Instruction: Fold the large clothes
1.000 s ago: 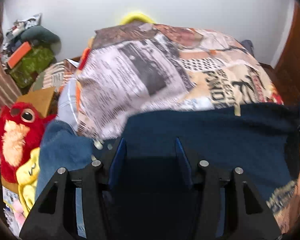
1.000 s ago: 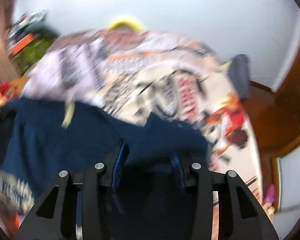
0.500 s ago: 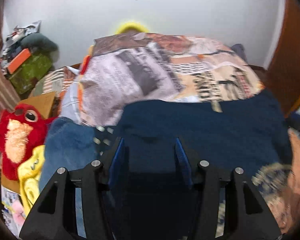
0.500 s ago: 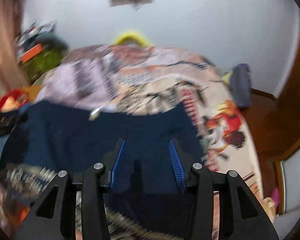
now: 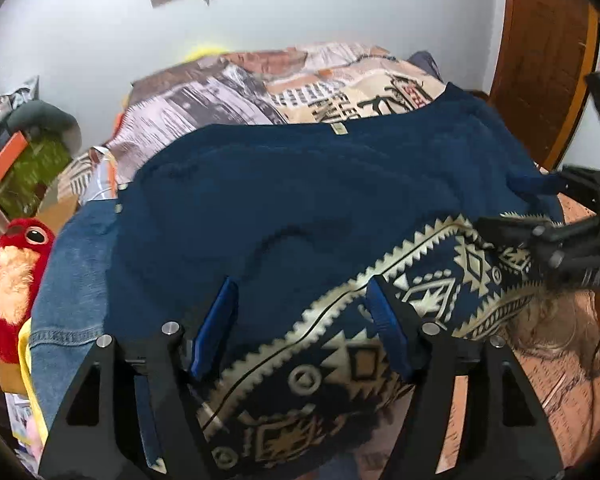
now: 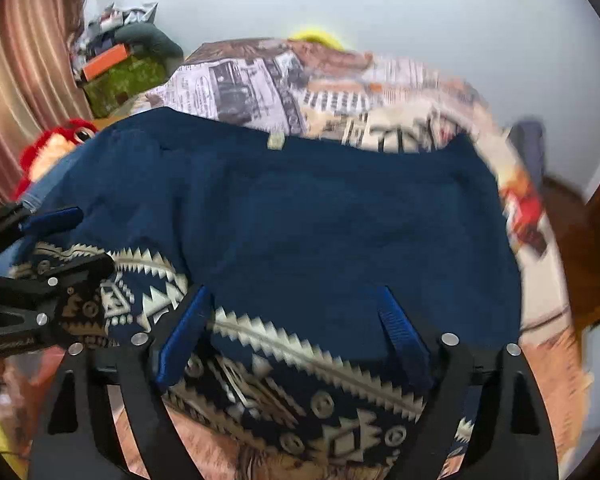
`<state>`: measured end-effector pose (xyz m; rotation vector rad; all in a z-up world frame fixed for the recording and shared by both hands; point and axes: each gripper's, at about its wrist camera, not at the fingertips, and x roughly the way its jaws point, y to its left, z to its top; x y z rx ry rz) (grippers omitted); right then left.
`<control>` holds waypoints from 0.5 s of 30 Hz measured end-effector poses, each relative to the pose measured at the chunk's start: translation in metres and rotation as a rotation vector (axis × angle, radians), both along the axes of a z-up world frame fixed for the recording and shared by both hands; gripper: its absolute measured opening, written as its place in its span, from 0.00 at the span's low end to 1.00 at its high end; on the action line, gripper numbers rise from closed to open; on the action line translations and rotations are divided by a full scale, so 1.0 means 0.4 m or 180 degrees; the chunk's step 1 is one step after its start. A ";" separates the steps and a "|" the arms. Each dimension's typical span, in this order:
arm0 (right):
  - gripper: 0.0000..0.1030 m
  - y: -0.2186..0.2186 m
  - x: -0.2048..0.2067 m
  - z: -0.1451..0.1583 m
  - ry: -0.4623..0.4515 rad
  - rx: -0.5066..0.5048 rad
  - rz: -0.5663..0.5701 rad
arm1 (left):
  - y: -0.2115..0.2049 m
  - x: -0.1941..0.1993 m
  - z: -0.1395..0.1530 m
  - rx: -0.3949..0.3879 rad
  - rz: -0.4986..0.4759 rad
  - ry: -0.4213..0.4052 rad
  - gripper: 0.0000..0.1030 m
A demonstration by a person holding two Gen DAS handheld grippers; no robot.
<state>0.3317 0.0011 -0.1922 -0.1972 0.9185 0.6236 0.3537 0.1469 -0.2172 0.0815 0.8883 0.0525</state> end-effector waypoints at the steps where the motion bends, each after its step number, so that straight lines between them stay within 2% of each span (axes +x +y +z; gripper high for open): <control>1: 0.82 -0.030 0.012 -0.008 0.0130 0.0087 -0.0046 | 0.007 -0.012 0.004 -0.0026 0.0034 -0.0021 0.67; 6: 0.82 -0.116 0.023 -0.028 0.0160 -0.0050 -0.0308 | 0.063 -0.059 0.020 -0.0166 0.0274 -0.0104 0.72; 8: 0.82 -0.155 0.021 -0.035 0.0176 -0.0115 -0.0465 | 0.086 -0.075 0.020 -0.0102 0.0424 -0.0129 0.72; 11: 0.82 -0.218 0.019 -0.045 0.0272 -0.0018 -0.0644 | 0.135 -0.105 0.010 -0.0101 0.0620 -0.0119 0.74; 14: 0.82 -0.271 0.020 -0.052 0.0378 0.0089 -0.0847 | 0.191 -0.142 -0.001 0.0003 0.0919 -0.0033 0.75; 15: 0.82 -0.286 0.023 -0.055 0.0424 0.0120 -0.0920 | 0.216 -0.157 -0.001 -0.0045 0.1011 -0.0021 0.75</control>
